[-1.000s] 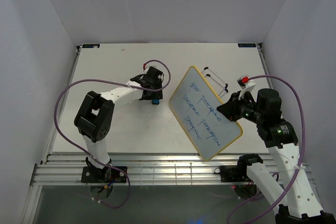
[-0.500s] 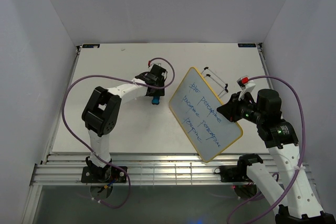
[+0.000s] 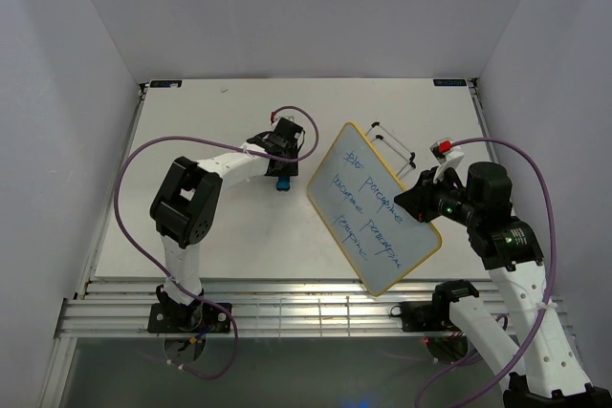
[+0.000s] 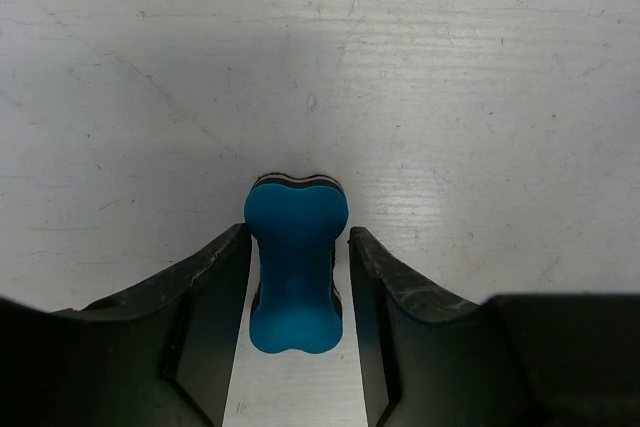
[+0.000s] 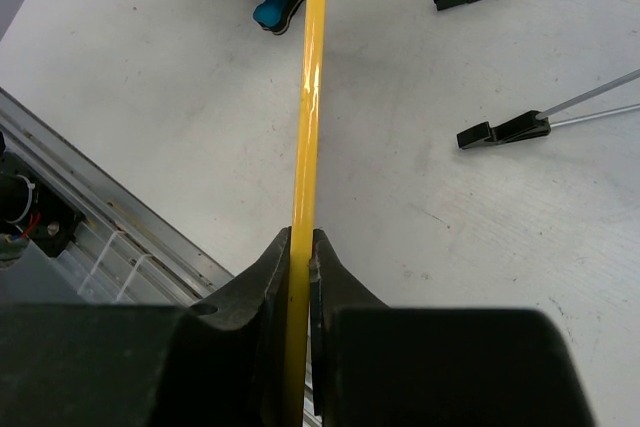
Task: Erase the whiteboard
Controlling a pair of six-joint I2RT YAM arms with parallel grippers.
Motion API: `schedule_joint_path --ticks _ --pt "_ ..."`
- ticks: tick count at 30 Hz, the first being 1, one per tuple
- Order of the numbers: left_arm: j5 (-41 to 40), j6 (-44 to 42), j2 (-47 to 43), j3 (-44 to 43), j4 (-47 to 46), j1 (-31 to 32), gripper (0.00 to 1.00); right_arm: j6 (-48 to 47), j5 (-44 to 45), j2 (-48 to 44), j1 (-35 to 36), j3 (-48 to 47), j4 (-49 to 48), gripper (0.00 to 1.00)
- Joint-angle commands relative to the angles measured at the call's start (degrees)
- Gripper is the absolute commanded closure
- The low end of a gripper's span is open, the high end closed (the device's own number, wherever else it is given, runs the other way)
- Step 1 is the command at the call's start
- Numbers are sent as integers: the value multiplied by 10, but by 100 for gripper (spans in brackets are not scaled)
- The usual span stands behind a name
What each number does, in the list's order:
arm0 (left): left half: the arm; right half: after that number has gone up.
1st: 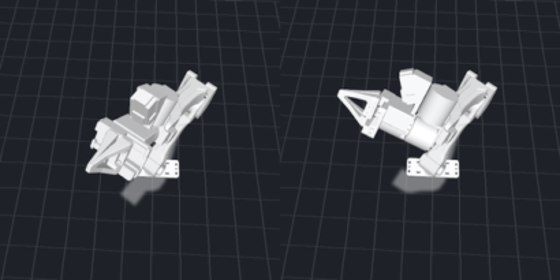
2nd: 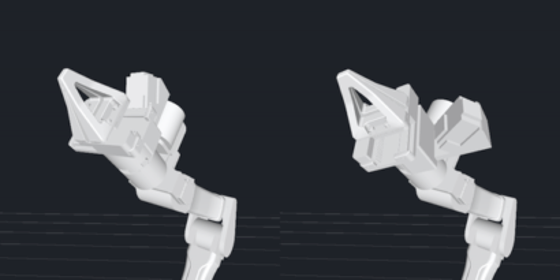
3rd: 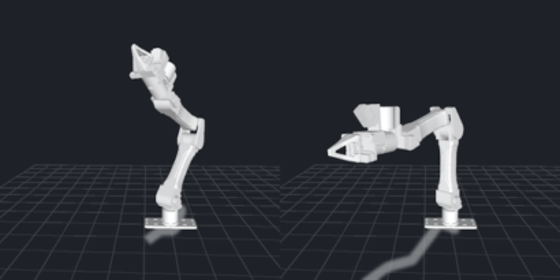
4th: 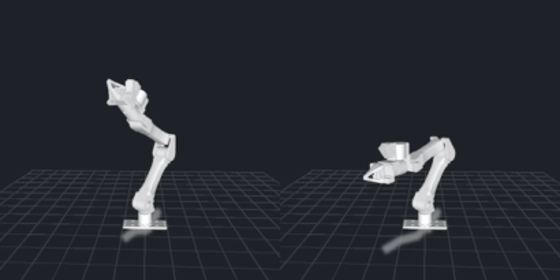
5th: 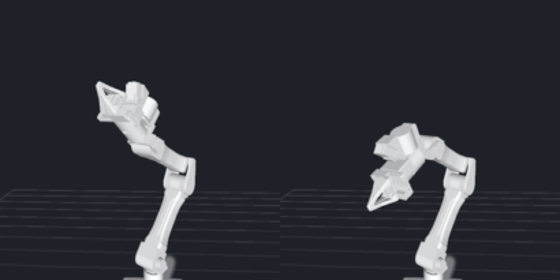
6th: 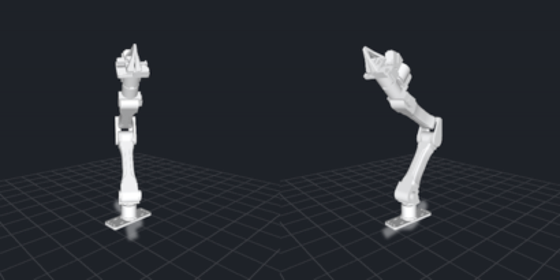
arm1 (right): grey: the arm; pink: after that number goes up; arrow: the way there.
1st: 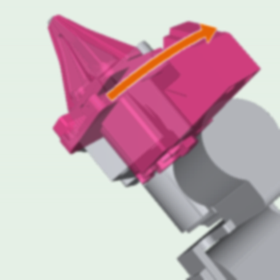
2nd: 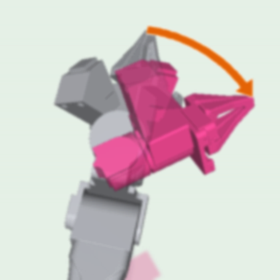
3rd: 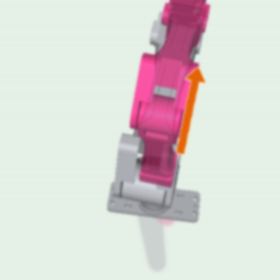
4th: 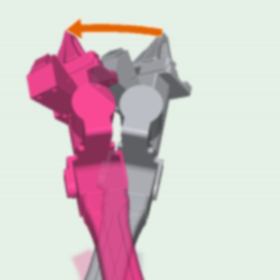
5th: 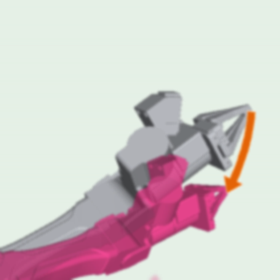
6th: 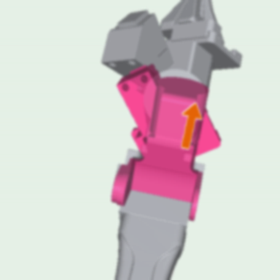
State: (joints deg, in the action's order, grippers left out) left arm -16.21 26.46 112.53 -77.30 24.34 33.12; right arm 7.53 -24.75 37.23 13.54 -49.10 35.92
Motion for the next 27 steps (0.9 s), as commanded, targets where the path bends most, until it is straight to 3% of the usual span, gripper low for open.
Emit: schedule_joint_path --ticks 1,13,21,23,25,26,27 --pt "4 8 -6 7 -9 0 45 -35 5 -3 4 -25 -48 92" --pt "10 15 -11 21 -5 0 44 -39 11 -2 11 -22 -47 92" --pt "14 13 -13 22 -10 0 48 -43 4 -4 13 -17 -52 92" --pt "15 17 -14 22 -12 0 58 -43 5 -3 14 -17 -52 92" --pt "20 17 -19 26 -18 0 61 -44 4 -3 14 -16 -52 92" --pt "21 17 -21 28 -20 0 72 -45 4 -3 14 -14 -52 92" --pt "21 16 -24 29 -22 0 76 -44 4 -6 15 -13 -52 92"
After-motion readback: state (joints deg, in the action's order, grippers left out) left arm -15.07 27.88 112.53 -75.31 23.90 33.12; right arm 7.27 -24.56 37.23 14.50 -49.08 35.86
